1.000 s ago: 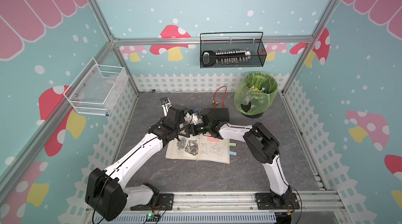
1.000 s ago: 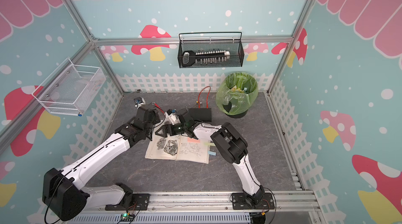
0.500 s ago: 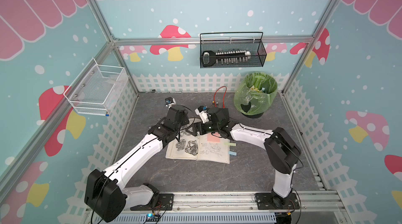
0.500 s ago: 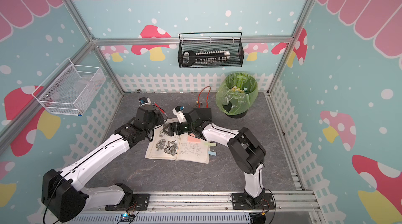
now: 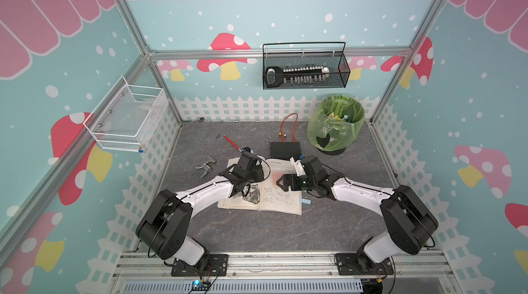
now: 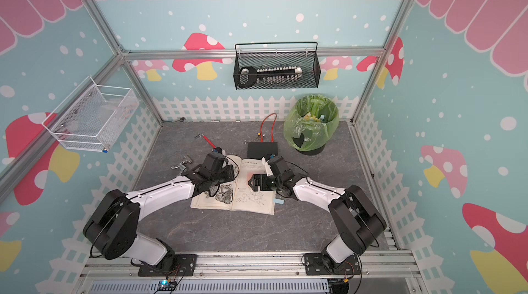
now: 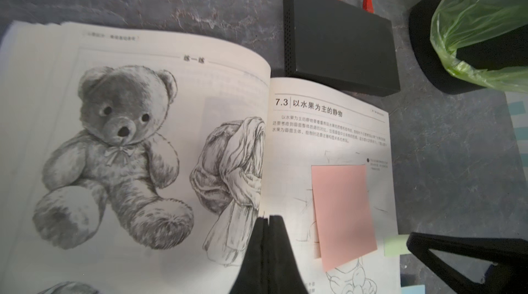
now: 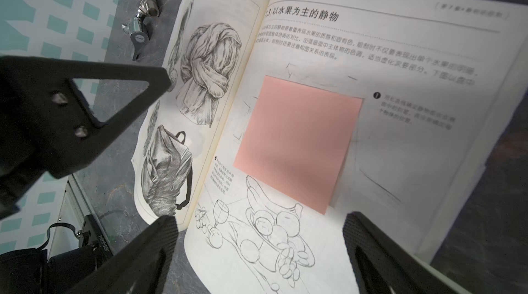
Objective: Peel off the used sticky note
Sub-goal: Turn the page of the book at the center of the board, then tear off the note from the book.
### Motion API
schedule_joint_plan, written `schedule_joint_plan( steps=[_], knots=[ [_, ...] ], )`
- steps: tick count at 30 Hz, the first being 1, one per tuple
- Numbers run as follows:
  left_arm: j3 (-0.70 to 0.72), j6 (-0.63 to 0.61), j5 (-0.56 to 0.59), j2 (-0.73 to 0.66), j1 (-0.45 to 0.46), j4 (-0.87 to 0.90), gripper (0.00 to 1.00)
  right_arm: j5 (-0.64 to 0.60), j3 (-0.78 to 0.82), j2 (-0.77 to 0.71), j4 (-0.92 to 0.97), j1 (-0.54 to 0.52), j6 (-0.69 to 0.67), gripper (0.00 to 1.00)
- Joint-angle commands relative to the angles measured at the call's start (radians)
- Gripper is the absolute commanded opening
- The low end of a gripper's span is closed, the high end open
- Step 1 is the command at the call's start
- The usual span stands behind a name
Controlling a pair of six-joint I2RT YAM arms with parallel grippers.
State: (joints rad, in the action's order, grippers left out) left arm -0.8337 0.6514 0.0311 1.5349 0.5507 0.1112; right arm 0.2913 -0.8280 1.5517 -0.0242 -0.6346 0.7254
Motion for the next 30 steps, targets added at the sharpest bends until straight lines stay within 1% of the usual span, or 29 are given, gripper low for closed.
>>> schedule_joint_plan(
  steps=[1, 6, 9, 14, 18, 25, 30],
  knots=[
    [0.045, 0.030, -0.083, 0.034, 0.002, -0.113, 0.00, 0.030, -0.010, 0.014, -0.045, 0.008, 0.043, 0.97],
    [0.085, 0.041, -0.179, 0.093, 0.004, -0.216, 0.00, 0.037, -0.016, 0.050, -0.056, 0.010, 0.074, 0.97],
    [0.074, 0.046, -0.216, 0.134, 0.017, -0.245, 0.00, 0.028, -0.002, 0.056, -0.057, 0.010, 0.101, 0.97],
    [0.046, 0.040, -0.223, 0.177, 0.039, -0.246, 0.00, 0.029, 0.032, 0.060, -0.087, 0.012, 0.149, 0.97],
    [0.053, 0.040, -0.220, 0.192, 0.040, -0.246, 0.00, 0.034, 0.062, 0.065, -0.115, 0.011, 0.187, 0.97],
    [0.079, 0.048, -0.204, 0.195, 0.043, -0.246, 0.00, -0.030, 0.130, 0.012, -0.133, 0.010, 0.258, 0.97],
    [0.081, 0.051, -0.198, 0.211, 0.048, -0.247, 0.00, -0.029, 0.168, 0.035, -0.205, 0.012, 0.313, 0.97]
  ],
)
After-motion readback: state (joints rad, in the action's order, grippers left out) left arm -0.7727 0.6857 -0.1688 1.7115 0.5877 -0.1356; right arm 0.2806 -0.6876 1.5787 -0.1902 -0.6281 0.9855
